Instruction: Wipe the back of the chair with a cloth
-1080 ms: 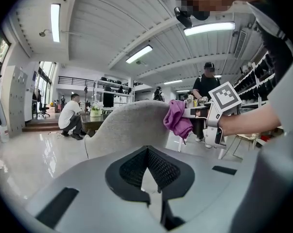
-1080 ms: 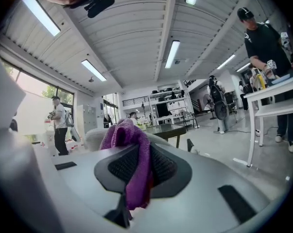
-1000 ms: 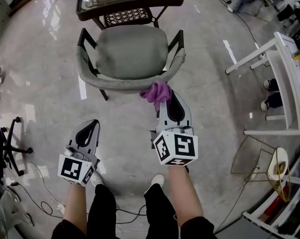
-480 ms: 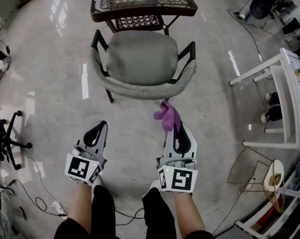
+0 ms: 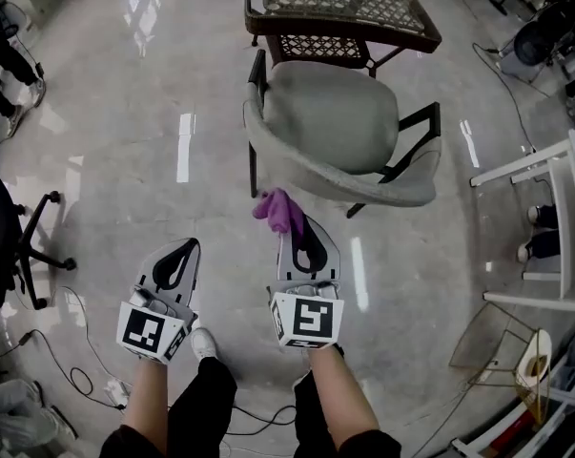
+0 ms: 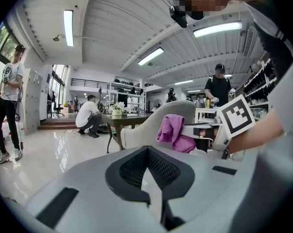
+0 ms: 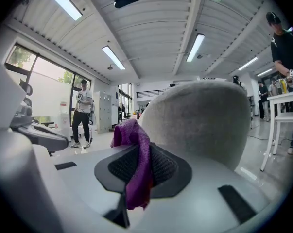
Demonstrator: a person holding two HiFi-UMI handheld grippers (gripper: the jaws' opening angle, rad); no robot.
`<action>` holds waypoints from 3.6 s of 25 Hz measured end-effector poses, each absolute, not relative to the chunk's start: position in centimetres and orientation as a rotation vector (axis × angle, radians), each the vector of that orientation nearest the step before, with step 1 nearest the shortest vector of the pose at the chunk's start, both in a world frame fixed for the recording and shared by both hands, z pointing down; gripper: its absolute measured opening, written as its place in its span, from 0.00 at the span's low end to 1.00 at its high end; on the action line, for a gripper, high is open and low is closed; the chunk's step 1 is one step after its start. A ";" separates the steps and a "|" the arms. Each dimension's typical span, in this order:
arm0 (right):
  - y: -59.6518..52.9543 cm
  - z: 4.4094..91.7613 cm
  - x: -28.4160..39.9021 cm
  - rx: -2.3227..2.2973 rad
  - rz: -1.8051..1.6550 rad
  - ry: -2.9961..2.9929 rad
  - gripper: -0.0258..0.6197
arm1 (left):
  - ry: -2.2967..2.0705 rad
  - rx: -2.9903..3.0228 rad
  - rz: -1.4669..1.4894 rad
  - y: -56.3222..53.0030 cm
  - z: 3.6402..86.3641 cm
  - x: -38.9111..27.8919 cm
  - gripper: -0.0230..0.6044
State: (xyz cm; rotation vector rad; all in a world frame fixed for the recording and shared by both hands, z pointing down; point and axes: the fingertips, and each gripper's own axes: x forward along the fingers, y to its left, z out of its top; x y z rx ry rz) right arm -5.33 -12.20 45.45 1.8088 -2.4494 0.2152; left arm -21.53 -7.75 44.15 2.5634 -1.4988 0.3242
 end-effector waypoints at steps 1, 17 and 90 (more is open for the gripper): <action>-13.1 46.2 -6.1 1.830 0.240 -2.446 0.15 | -1.511 2.553 0.335 -7.7 44.9 -22.7 0.05; -16.4 49.3 -1.8 2.090 0.363 -2.411 0.15 | -1.463 2.542 0.411 -7.5 52.5 -22.7 0.05; -17.5 59.7 20.6 2.303 0.071 -2.228 0.15 | -1.130 2.696 0.644 -4.0 67.8 -6.4 0.05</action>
